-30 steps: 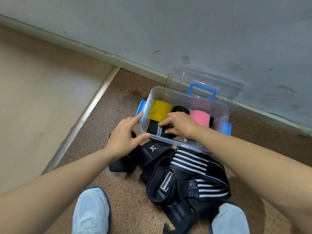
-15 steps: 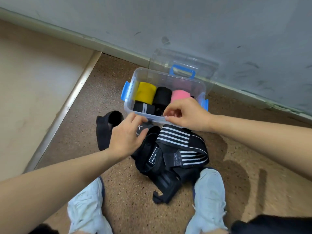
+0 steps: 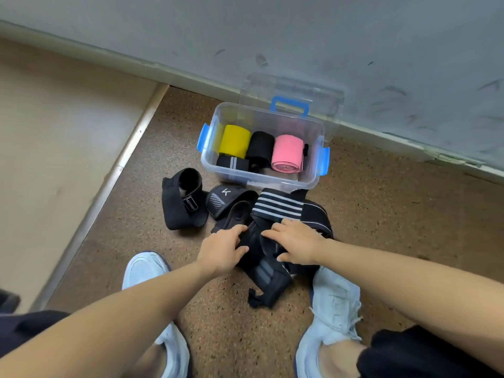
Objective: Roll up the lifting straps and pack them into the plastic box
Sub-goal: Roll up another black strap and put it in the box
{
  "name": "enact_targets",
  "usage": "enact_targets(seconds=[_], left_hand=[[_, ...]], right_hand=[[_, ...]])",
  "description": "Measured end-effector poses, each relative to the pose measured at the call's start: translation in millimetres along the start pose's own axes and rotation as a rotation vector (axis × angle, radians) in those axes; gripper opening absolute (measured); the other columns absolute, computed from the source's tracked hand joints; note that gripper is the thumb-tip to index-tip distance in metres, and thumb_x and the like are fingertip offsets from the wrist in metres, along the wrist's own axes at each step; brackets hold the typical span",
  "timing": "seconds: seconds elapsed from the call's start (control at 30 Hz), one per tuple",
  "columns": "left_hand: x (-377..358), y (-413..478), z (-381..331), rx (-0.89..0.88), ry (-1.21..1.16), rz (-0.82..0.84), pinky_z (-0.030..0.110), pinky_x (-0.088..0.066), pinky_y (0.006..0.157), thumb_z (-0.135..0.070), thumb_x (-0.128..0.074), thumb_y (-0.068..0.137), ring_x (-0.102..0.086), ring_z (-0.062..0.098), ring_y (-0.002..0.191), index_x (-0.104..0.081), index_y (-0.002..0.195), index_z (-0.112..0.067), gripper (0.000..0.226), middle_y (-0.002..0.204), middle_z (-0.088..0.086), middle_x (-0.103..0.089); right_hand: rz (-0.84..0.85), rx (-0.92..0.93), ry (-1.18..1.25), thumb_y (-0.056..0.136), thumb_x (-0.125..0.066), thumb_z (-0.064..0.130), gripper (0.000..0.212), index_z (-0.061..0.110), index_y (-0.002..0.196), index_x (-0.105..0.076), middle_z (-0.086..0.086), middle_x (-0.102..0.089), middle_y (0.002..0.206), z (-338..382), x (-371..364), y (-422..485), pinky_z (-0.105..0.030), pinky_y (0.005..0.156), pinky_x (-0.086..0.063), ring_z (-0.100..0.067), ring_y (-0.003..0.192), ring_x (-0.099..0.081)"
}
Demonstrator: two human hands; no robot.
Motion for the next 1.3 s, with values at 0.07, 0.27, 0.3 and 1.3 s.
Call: enact_targets(seconds=[0.07,0.27,0.3,1.3], left_hand=[[7.9,-1.7,5.5,-0.013,0.034,-0.028,0.038,-0.051,0.094,-0.039,-0.061,0.098,-0.064,0.023,0.116,-0.048,0.144,-0.039,0.049,0.120,-0.008,-0.070],[46.5,7.2,34.2,0.028,0.165,-0.168,0.038,-0.051,0.092,-0.035,-0.060,0.098,-0.064,0.021,0.119,-0.061,0.130,-0.036,0.032,0.125,-0.011,-0.070],[53.1,9.0,38.3,0.023,0.203,-0.200,0.037,-0.051,0.090,-0.033,-0.060,0.097,-0.065,0.022,0.117,-0.063,0.128,-0.034,0.031,0.123,-0.009,-0.070],[-29.6,9.4,-26.9,-0.636,0.221,-0.085,0.040,-0.051,0.090,-0.040,-0.067,0.089,-0.058,0.022,0.108,-0.061,0.129,-0.026,0.043,0.123,-0.003,-0.062]], right_hand=[[-0.036,0.014,-0.146,0.095,-0.063,0.031,0.061,0.023,0.150,-0.038,-0.002,-0.059,0.124,-0.4,-3.3,3.0,-0.039,0.097,-0.040,-0.027,0.117,-0.052],[0.049,-0.023,-0.201,0.101,-0.055,0.031,0.043,0.026,0.142,-0.045,-0.006,-0.055,0.123,-18.7,-3.0,-6.4,-0.040,0.090,-0.037,-0.028,0.110,-0.058],[0.050,-0.035,-0.200,0.101,-0.055,0.032,0.043,0.025,0.142,-0.045,-0.008,-0.052,0.124,-19.9,-3.9,-7.2,-0.042,0.091,-0.038,-0.029,0.109,-0.058],[-0.015,-0.257,0.292,0.103,-0.051,0.022,0.029,0.026,0.075,-0.055,0.006,-0.060,0.072,-74.7,50.5,-86.8,-0.042,0.075,-0.049,-0.019,0.072,-0.058]])
Point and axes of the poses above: each hand's wrist, its own y-axis towards the middle knuckle, its own x-axis out of the back of the hand, z = x × y, the point moved 1 cm from there along y, towards the middle knuckle
